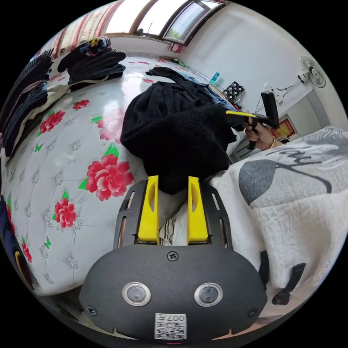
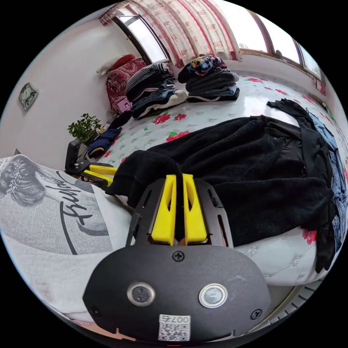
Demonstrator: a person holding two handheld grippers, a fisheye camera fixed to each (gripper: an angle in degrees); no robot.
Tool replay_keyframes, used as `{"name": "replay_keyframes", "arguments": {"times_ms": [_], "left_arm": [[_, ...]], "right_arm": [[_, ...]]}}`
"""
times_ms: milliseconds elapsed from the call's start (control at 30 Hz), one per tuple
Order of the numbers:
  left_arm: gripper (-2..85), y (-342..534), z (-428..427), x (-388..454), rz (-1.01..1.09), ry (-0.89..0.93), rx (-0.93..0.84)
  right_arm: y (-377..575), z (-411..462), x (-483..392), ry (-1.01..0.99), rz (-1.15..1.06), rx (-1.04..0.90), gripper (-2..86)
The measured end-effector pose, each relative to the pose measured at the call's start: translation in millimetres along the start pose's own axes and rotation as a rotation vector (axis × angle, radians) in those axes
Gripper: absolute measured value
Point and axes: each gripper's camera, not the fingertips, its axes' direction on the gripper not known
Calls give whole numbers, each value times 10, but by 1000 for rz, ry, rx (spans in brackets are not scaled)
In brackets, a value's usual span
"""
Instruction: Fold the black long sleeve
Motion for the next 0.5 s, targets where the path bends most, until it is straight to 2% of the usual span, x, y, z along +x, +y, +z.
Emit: {"name": "replay_keyframes", "arguments": {"times_ms": [167,267,400,500], "left_arm": [[140,-213,416,221,81,-96,-72],[138,-540,734,363,144,-163,-137],[65,-1062,813,516,135,-147,-115],[38,-1415,529,566,95,-144,-65]], "right_arm": [[143,-160,-119,1,-39,-25,64],[238,-67,-171,-29,-61,-106,82],[177,446,-381,-25,-115,-190,79],[-100,776,-343,111,-46,-240,52]]}}
